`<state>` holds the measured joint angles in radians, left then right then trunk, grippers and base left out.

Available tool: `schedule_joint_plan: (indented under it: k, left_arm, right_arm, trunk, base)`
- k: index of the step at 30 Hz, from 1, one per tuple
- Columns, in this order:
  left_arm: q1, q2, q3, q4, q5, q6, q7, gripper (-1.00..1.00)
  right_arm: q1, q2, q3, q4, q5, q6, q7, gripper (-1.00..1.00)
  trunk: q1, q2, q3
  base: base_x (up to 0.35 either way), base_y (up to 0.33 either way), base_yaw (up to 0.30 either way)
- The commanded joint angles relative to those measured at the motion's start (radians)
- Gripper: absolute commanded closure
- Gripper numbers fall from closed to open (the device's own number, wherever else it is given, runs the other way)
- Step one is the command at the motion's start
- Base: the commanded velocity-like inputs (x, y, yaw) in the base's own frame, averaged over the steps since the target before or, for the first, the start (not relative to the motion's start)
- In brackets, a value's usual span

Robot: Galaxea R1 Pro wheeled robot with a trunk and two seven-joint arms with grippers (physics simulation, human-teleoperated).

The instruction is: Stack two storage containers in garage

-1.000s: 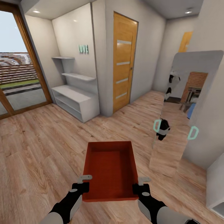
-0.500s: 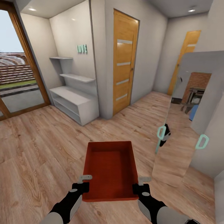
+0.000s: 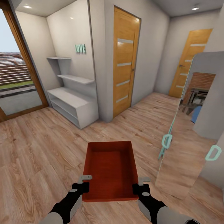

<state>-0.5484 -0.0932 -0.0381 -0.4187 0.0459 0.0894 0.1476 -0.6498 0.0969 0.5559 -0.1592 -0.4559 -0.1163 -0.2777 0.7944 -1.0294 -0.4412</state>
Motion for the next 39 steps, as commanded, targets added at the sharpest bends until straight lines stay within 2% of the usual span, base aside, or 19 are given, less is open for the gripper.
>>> schedule_joint_plan:
  k: [1,39]
  left_arm:
    - [-0.001,0.001,0.01,-0.003,-0.011,0.007,0.013,1.0]
    - [-0.001,0.001,0.01,-0.003,-0.011,0.007,0.013,1.0]
  right_arm:
    - [-0.001,-0.025,0.015,0.009,-0.009,-0.007,-0.081,1.0]
    - [-0.001,-0.025,0.015,0.009,-0.009,-0.008,-0.082,1.0]
  trunk:
    - [0.001,-0.001,-0.001]
    - [0.001,-0.001,-0.001]
  base:
    - [0.322,0.0,0.0]
    - [0.322,0.0,0.0]
